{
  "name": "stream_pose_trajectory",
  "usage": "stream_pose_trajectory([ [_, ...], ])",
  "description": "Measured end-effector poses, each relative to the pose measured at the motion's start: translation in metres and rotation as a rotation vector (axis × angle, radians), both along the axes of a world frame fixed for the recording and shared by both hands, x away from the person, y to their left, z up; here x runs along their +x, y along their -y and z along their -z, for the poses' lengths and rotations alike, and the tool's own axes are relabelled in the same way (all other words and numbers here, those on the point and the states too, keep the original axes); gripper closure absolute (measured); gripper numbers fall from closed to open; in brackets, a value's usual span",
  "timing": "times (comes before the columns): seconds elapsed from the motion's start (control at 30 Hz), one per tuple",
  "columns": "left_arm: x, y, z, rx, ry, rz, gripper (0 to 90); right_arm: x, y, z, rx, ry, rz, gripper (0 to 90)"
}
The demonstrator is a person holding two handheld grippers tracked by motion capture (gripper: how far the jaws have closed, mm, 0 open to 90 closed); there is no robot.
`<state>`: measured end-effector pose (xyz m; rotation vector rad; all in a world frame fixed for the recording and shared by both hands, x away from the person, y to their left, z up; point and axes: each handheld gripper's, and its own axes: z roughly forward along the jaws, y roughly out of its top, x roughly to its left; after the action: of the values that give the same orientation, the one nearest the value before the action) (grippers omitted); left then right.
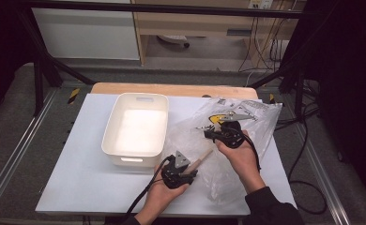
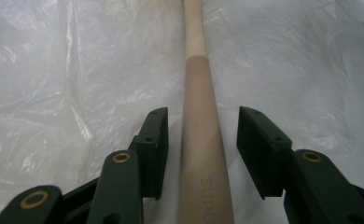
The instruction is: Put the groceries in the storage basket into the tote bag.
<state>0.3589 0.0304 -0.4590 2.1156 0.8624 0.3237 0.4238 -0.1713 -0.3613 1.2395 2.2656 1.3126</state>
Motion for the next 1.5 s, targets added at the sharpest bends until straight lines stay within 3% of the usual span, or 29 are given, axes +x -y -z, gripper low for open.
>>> stream_pose_trajectory([
  [0.37,0.009,0.011,0.000,0.037,0.018,0.019,55.0,0.000,0.000,0.000,0.003,-0.004,-0.003,90.0],
  [0.47,0.008,0.012,0.000,0.056,0.041,0.002,60.5,0.000,0.000,0.000,0.004,-0.006,-0.003,90.0],
  [0.53,0.010,0.011,0.000,0.039,0.028,0.008,71.1,0.000,0.000,0.000,0.005,-0.005,-0.003,90.0],
  [0.7,0.009,0.011,0.000,0.040,0.040,0.006,71.9,0.001,0.000,0.000,0.003,0.000,-0.005,90.0],
  [0.87,0.008,0.008,-0.009,-0.020,0.074,-0.010,72.1,0.001,0.001,0.000,0.003,0.000,-0.008,90.0],
  [1.0,0.007,0.011,-0.014,-0.017,0.079,-0.005,72.2,0.001,0.001,0.000,0.005,-0.001,-0.006,90.0],
  [1.2,0.005,0.017,-0.018,-0.035,0.089,-0.004,72.2,0.000,0.001,-0.001,0.009,-0.002,-0.007,90.0],
  [1.5,0.016,0.037,-0.027,-0.046,0.120,0.003,72.2,-0.002,0.001,-0.003,0.016,0.003,-0.010,90.0],
])
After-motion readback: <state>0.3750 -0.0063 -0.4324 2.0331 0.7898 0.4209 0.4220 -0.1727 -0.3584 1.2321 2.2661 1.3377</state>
